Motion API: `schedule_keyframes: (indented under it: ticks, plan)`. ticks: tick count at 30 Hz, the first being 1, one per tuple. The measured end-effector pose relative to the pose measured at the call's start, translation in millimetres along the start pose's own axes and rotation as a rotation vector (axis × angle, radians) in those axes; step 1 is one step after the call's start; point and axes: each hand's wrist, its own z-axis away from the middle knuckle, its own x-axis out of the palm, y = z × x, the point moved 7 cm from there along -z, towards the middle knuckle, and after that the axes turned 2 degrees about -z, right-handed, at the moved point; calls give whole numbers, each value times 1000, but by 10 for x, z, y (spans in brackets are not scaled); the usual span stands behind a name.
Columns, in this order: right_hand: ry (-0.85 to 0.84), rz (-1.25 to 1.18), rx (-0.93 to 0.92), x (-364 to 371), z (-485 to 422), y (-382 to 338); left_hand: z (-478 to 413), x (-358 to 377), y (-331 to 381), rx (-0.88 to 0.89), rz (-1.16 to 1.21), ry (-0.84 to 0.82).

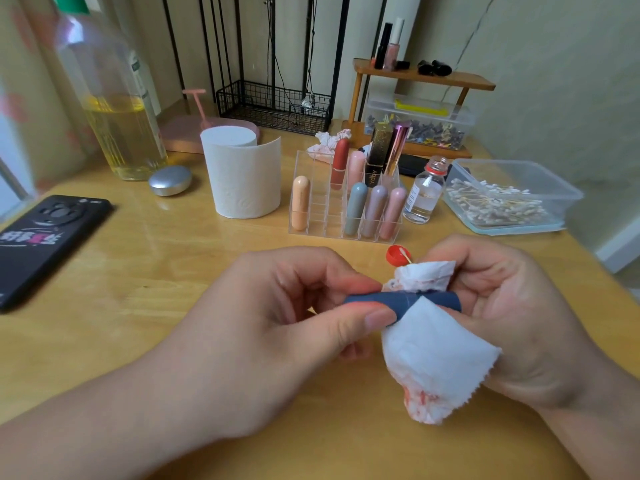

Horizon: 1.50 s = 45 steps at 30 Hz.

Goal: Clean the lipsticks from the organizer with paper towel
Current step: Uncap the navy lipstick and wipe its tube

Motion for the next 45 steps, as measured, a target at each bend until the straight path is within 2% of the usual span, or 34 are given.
schedule_keyframes:
  ticks: [3,5,7,9,11,12,14,16,19,21,23,24,26,27,29,31,32,33,35,37,38,40,42,44,45]
  plan:
    - [-15,-77,42,27,-20,42,22,-33,178,305,-379,-34]
    - [-23,-103,53,37,-29,42,47,-9,275,469,-539,-40]
    - [-34,-102,39,48,-27,11,54,-8,301,467,-547,9]
    - [-44,-24,-11,63,-2,-45,-4,-66,166,172,-262,38]
    - [-45,80,-70,87,39,-87,-32,58,-86,-226,141,-159]
    - [-38,108,-84,95,67,-89,0,152,-146,-366,313,-281]
    - [-32,134,-86,108,111,-74,52,238,-144,-496,508,-409]
    - [-38,113,-80,108,119,-58,41,244,-154,-492,482,-375]
    - [-39,75,-73,92,74,-58,20,146,-126,-298,251,-144]
    - [-35,12,-43,82,44,-30,16,28,24,12,-33,-7]
    - [-46,-77,-1,93,25,12,48,22,255,365,-407,-11]
    - [-49,-118,19,103,20,32,81,40,313,478,-558,-20]
    - [-60,-153,41,118,19,55,106,40,332,526,-646,-5]
    - [-62,-139,42,122,22,59,95,13,307,450,-570,18]
    - [-71,-80,29,118,33,49,5,-38,106,79,-174,-19]
    - [-92,-17,-19,133,56,7,-22,67,-136,-313,204,-237]
    - [-97,15,-50,136,67,-21,4,127,-176,-448,337,-353]
    - [-99,41,-72,139,77,-40,40,178,-175,-535,422,-458]
    - [-116,52,-80,143,89,-53,94,244,-175,-583,499,-574]
    - [-141,18,-70,139,84,-47,91,263,-195,-527,443,-549]
    - [-138,-1,-63,129,69,-40,69,235,-195,-443,347,-479]
    - [-112,-41,-48,94,30,-17,24,118,-119,-190,54,-287]
    - [-70,-82,-41,42,4,21,33,58,6,30,-182,-169]
    - [-29,-103,-25,2,-5,57,51,34,42,96,-213,-105]
    - [-25,-123,-15,-1,-7,64,43,29,27,80,-141,-86]
